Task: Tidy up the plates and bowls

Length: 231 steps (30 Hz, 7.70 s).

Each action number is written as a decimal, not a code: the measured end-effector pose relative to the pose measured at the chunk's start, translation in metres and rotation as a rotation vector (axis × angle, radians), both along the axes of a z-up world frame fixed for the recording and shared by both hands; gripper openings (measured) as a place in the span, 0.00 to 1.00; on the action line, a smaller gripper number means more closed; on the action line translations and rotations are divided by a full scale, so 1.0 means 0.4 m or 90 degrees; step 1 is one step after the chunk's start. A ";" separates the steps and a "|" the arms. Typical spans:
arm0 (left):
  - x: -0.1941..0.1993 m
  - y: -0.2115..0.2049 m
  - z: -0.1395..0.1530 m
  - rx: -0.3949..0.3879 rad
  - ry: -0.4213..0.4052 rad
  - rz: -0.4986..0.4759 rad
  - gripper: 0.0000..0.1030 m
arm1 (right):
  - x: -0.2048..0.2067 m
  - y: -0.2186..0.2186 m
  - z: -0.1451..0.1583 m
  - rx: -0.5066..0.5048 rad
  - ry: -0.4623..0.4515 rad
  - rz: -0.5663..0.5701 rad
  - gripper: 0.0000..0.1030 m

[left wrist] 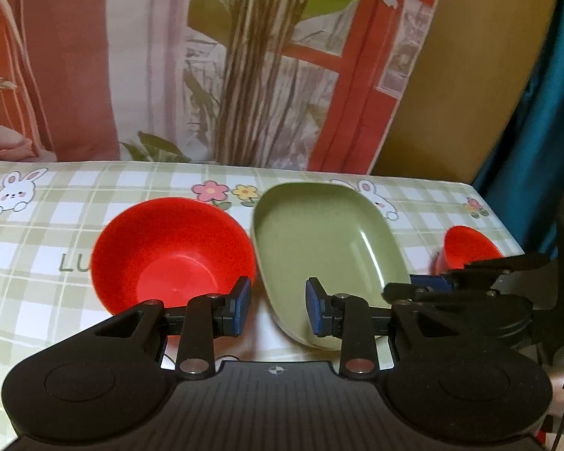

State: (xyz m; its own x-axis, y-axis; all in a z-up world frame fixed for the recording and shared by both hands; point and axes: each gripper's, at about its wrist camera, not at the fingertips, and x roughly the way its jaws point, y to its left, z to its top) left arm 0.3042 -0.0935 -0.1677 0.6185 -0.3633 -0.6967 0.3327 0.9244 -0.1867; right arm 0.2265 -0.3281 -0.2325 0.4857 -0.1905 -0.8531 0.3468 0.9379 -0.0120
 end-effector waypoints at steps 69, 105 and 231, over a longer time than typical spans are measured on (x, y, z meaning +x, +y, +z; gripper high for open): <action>-0.472 0.192 0.012 -0.061 0.082 0.044 0.17 | -0.378 0.321 0.167 0.120 -0.101 0.041 0.15; -0.484 0.209 -0.017 -0.076 0.108 0.082 0.38 | -0.381 0.327 0.144 0.113 -0.085 0.047 0.21; -0.344 0.042 0.126 -0.024 -0.025 -0.060 0.17 | -0.459 0.149 0.258 0.181 -0.320 -0.094 0.18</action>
